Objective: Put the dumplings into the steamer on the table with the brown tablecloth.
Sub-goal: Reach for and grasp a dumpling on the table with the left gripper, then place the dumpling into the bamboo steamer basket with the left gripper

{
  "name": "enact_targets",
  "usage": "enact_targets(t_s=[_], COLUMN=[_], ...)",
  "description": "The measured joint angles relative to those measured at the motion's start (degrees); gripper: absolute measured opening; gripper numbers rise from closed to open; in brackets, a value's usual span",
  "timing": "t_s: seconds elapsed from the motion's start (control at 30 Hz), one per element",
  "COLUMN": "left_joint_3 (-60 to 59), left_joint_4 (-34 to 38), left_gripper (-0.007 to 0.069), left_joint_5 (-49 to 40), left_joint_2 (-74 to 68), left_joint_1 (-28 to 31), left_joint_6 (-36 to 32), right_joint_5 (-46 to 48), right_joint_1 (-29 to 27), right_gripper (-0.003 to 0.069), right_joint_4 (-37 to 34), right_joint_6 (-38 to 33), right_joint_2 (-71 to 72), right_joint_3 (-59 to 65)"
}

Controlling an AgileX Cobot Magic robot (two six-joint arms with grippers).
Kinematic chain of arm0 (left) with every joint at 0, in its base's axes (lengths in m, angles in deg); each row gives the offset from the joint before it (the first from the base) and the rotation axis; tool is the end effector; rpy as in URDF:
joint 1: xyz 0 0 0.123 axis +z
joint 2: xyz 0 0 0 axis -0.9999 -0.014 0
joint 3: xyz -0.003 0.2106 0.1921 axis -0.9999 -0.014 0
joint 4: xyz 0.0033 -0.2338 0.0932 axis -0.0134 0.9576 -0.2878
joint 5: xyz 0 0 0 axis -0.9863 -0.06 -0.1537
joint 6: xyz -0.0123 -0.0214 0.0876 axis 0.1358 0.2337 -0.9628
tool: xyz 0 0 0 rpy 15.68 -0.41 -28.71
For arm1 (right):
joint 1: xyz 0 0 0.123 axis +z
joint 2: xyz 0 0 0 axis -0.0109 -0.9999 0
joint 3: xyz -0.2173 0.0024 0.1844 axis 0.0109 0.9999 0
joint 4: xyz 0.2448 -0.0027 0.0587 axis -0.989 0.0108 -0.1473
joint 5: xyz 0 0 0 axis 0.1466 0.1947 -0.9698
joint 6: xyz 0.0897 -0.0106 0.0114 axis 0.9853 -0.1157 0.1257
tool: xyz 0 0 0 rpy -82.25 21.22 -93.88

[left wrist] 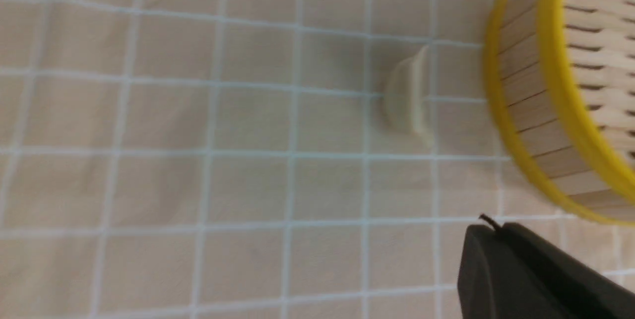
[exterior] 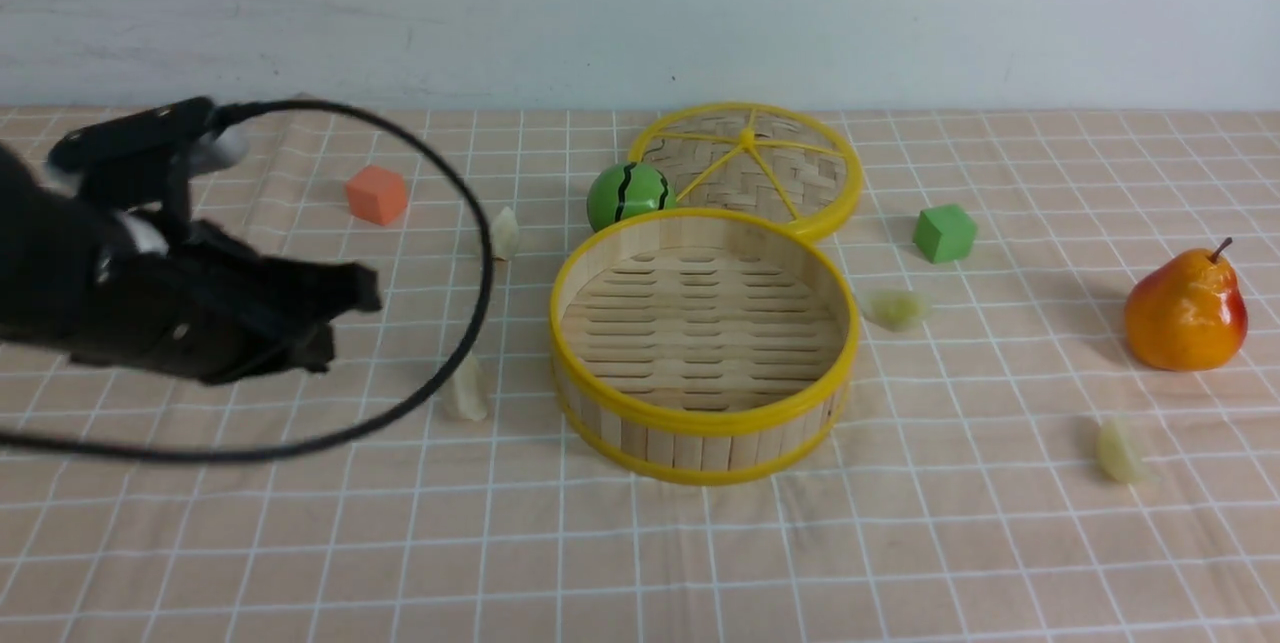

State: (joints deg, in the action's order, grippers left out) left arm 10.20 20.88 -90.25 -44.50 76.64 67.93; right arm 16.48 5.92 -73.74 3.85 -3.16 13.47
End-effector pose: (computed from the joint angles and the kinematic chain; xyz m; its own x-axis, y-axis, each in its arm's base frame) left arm 0.2825 -0.0724 0.2863 -0.7707 -0.1965 -0.6061 0.0056 0.9492 -0.3147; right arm 0.1225 0.0083 0.2588 -0.5123 0.1015 -0.8528 0.0124 0.9938 0.1109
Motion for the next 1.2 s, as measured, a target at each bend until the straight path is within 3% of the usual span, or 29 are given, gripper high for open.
enact_targets(t_s=[0.07,0.2,0.3,0.5,0.6,0.83,0.97,1.03,1.2], left_joint_3=[9.53,23.83,35.69,60.33,69.66,77.56,77.85,77.97,78.03], left_joint_4=[5.67,6.96,4.05,-2.27,-4.04,-8.32,-10.11,-10.37,-10.44], left_gripper=[-0.0013,0.0008,0.0104,0.0413,0.0474,0.0445,0.0276,0.0227,0.0235], left_joint_5=[-1.67,-4.07,-8.22,-17.38,-18.87,-15.29,-13.17,-13.17,-14.41], left_joint_2=[-7.98,-19.37,-28.76,-48.03,-55.45,-65.25,-68.04,-68.04,-67.69], left_joint_1=[0.0,-0.19,-0.19,-0.19,-0.19,-0.25,-0.25,-0.25,-0.25], left_joint_6=[-7.23,-12.03,-12.76,-12.42,-12.31,-12.26,-11.5,-11.45,-11.45], right_joint_5=[-0.04,0.18,-0.27,-1.06,-1.23,-1.8,-2.07,-2.12,-3.07], right_joint_1=[0.0,0.0,0.0,0.0,0.0,0.0,0.0,0.0,0.0], right_gripper=[-0.0017,-0.0015,-0.0013,-0.001,-0.001,-0.001,-0.001,-0.001,-0.001], right_joint_4=[-0.59,-3.04,-4.12,-4.17,-4.04,-3.99,-3.49,-3.2,-3.1], right_joint_6=[0.0,0.0,-0.6,-1.29,-1.44,-1.48,-1.48,-1.48,-1.48], right_joint_2=[-1.96,-4.68,-5.54,-6.13,-7.94,-12.77,-13.67,-13.67,-13.67], right_joint_3=[-0.65,-0.65,-0.65,-0.65,-0.65,-0.65,-0.65,-0.65,-0.65])
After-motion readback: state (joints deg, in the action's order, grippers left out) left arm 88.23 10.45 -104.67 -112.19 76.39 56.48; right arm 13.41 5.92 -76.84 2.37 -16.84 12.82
